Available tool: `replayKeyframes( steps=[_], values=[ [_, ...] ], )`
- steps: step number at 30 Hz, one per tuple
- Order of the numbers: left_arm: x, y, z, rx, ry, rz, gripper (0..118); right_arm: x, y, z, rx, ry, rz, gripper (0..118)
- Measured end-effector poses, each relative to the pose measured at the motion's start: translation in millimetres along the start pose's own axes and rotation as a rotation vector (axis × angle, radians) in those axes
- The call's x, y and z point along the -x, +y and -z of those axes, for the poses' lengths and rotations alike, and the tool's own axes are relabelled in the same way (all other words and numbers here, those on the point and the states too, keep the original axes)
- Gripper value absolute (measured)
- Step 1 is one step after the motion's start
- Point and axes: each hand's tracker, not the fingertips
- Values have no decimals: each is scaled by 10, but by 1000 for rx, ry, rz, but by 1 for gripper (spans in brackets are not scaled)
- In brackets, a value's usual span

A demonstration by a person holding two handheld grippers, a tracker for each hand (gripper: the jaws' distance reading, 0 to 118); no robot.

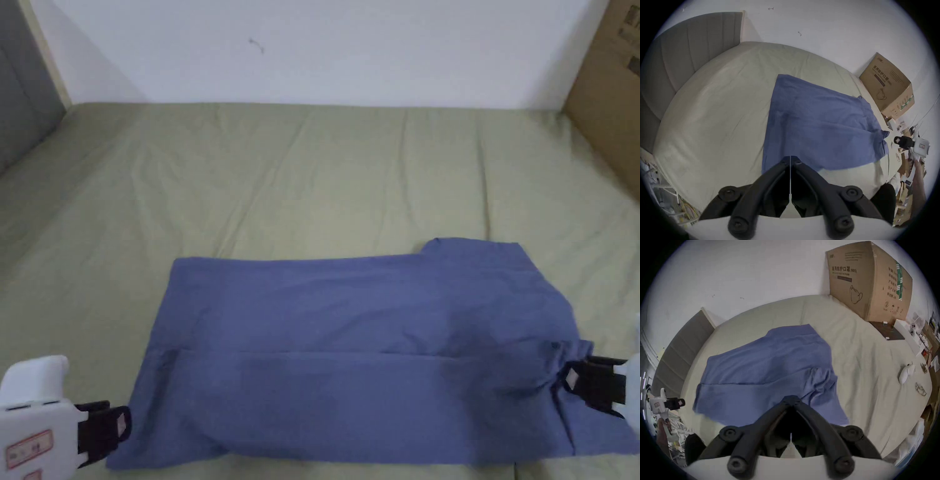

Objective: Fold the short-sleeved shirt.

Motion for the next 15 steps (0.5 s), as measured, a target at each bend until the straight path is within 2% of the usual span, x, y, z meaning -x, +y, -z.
replayKeyframes(
  steps=[3, 4, 5, 6, 7, 15],
  values=[
    [108, -31, 19, 24, 54, -31, 2, 3, -68, -10, 25, 24, 7, 0],
    [128, -14, 57, 32, 57, -40, 13, -4, -81, -13, 29, 29, 13, 0],
    [182, -9, 106, 47, 72, -65, 63, -9, -96, -12, 34, 32, 20, 0],
    [239, -13, 149, 59, 90, -99, 104, -21, -108, -11, 38, 34, 29, 0],
    [291, -22, 204, 63, 95, -118, 116, -34, -117, -13, 41, 38, 39, 0],
    [349, -74, 753, 130, 158, -95, 116, -127, -220, 6, 78, 42, 67, 0]
  ],
)
